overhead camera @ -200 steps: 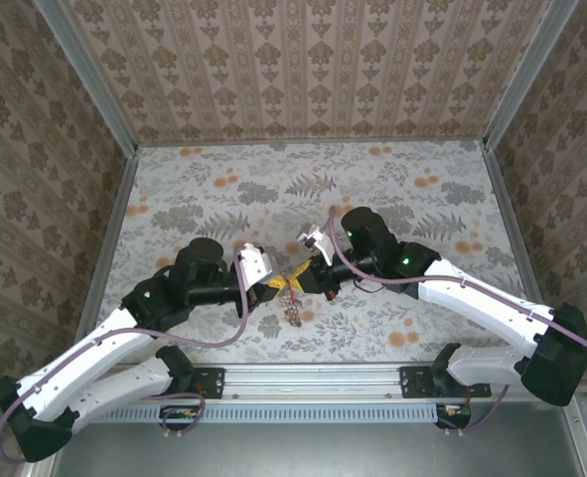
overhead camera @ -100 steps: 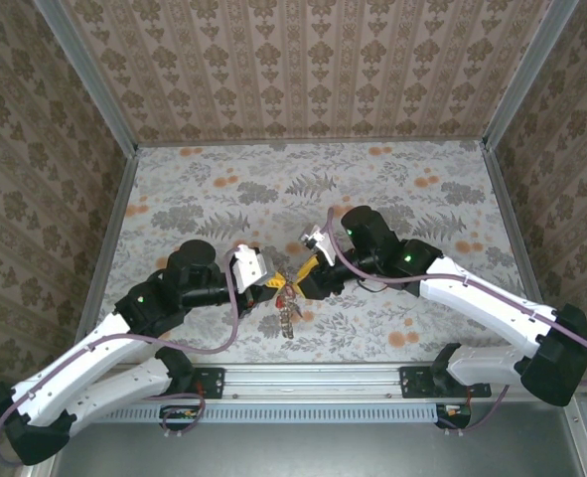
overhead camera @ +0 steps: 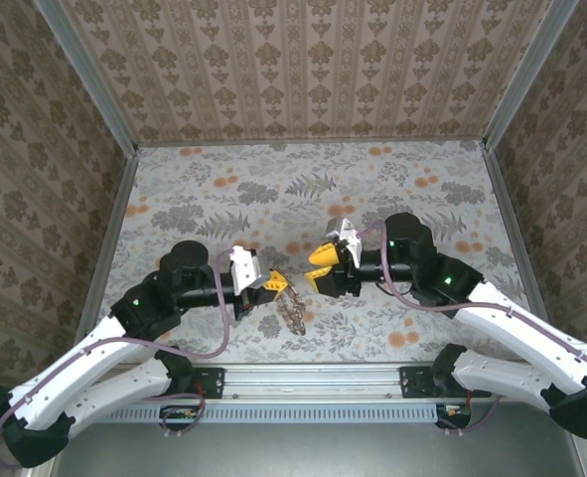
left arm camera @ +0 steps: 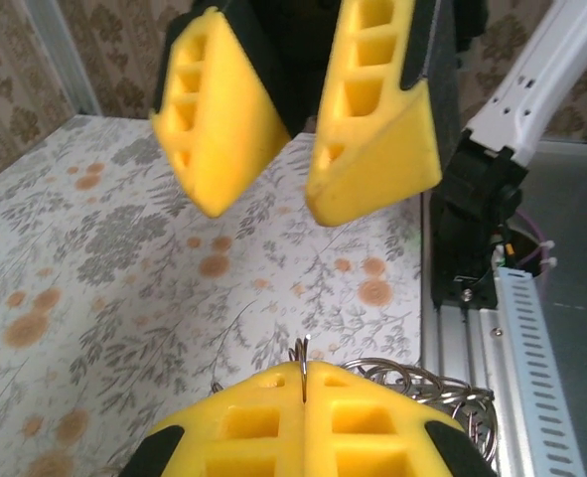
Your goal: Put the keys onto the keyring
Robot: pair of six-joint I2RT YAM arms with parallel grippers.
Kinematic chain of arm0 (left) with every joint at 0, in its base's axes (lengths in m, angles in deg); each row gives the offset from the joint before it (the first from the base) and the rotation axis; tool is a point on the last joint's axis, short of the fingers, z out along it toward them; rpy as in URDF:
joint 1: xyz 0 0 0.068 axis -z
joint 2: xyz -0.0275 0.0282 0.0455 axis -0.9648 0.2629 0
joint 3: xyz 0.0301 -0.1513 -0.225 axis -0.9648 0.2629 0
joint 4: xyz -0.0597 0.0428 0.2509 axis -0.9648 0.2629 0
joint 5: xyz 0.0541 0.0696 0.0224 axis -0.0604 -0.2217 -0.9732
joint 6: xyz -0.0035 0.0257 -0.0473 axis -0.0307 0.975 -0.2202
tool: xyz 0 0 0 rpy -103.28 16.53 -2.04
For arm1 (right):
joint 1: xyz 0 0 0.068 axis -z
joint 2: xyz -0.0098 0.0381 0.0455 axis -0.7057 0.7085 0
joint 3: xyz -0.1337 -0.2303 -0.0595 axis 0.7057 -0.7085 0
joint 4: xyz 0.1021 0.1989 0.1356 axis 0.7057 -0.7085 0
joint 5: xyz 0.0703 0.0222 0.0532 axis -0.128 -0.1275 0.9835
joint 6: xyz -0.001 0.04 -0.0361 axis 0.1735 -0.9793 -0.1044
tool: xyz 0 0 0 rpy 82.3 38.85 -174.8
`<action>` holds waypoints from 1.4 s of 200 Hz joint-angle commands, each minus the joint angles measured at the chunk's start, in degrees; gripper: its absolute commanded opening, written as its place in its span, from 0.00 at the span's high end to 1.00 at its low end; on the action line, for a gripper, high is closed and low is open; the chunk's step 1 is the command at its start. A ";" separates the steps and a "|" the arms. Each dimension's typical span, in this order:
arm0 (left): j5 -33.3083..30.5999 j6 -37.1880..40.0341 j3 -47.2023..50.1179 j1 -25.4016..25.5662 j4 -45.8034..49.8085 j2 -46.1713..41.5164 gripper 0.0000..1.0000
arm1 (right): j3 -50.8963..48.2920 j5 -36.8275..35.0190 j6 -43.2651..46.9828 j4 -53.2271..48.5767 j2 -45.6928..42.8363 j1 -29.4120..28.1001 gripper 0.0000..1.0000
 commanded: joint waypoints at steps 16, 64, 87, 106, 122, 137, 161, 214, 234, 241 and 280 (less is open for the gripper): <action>6.78 -2.05 -1.45 0.14 -6.72 -1.25 1.00 | -0.93 8.47 0.94 8.49 1.59 -0.87 0.54; 8.08 -2.45 -1.00 0.04 -9.92 -1.37 1.00 | -0.81 12.95 3.30 8.91 1.92 -1.27 0.56; 8.26 -3.22 -0.56 -0.43 -11.58 -2.16 1.00 | -0.87 13.52 4.58 7.67 1.75 -1.72 0.57; 8.76 -3.89 -0.45 -0.52 -12.37 -2.48 1.00 | -0.96 14.04 5.17 7.10 2.02 -2.11 0.59; 9.11 -4.34 -0.37 -0.56 -12.67 -2.50 1.00 | -0.79 14.01 5.57 6.98 2.60 -2.80 0.60; 9.33 -4.62 -0.43 -0.57 -13.02 -2.52 1.00 | -0.63 13.57 5.94 7.16 3.02 -3.30 0.61; 9.48 -4.91 -0.29 -0.60 -13.36 -2.32 1.00 | -0.80 12.80 5.95 8.66 3.32 -4.05 0.63; 9.72 -5.32 0.08 -0.68 -14.95 -1.39 1.00 | -1.84 11.41 5.96 11.57 3.32 -4.63 0.81; 9.65 -5.26 0.12 -0.83 -14.97 -0.83 1.00 | -1.75 10.39 7.10 10.39 3.13 -4.70 1.00; 9.46 -5.26 0.11 -0.83 -15.16 -0.81 1.00 | -1.75 9.87 7.45 9.97 2.90 -4.71 1.00; 1.18 -2.42 -2.75 -0.75 -7.00 -0.30 1.00 | -0.85 2.53 11.57 4.33 -0.05 -4.78 1.00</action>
